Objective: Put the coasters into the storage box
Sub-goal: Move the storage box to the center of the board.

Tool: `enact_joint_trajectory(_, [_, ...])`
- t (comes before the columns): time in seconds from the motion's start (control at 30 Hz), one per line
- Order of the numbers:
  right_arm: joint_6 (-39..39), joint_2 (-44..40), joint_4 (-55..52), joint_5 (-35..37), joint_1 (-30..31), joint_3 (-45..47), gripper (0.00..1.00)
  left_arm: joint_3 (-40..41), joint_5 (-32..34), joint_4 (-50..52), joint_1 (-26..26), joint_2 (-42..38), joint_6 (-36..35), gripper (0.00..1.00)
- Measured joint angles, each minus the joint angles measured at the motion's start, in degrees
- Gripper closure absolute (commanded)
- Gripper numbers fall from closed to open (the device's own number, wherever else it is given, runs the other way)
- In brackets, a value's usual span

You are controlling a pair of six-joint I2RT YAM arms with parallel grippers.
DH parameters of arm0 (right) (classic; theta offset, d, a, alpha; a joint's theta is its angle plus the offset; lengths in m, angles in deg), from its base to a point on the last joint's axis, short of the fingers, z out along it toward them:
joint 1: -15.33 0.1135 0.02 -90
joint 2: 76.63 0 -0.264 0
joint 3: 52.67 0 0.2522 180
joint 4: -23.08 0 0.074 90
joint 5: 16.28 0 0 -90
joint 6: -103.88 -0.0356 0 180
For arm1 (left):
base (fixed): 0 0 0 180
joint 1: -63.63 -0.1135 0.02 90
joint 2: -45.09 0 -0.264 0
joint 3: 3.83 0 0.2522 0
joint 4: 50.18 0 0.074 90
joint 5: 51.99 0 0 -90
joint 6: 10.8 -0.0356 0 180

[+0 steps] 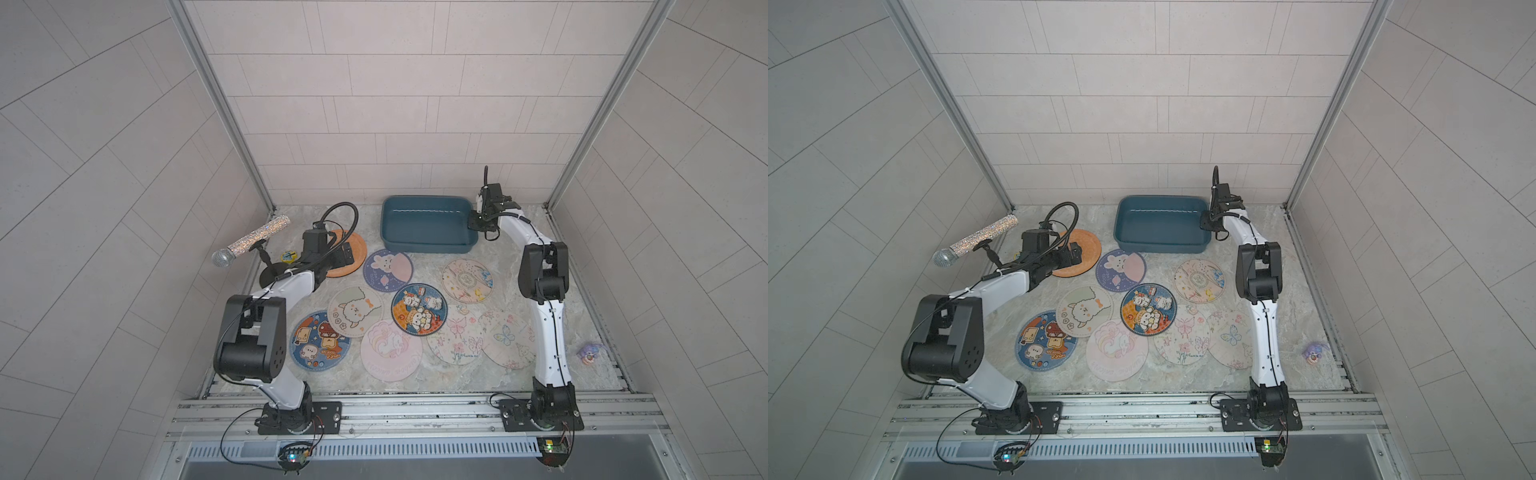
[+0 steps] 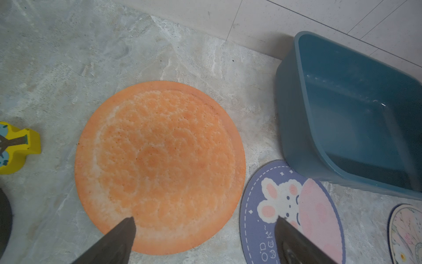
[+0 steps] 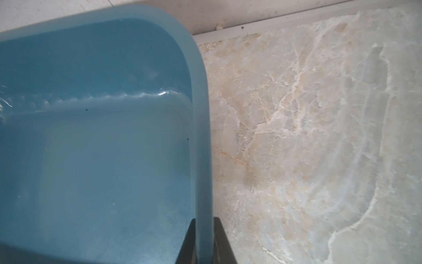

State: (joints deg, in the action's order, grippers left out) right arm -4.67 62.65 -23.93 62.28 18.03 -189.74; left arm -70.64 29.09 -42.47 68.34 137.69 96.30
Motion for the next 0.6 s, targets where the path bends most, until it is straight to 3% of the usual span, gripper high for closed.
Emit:
enact_joint_trajectory(0.53, [-2.54,-0.11,1.01,2.29,0.20,0.81,0.99,0.00,0.22,0.09,0.00,0.00,0.00,0.00])
enact_joint_trajectory(0.6, [-2.51,-0.17,1.18,2.27,0.20,0.98,0.82,0.00,0.28,0.11,0.11,0.00,0.00,0.00])
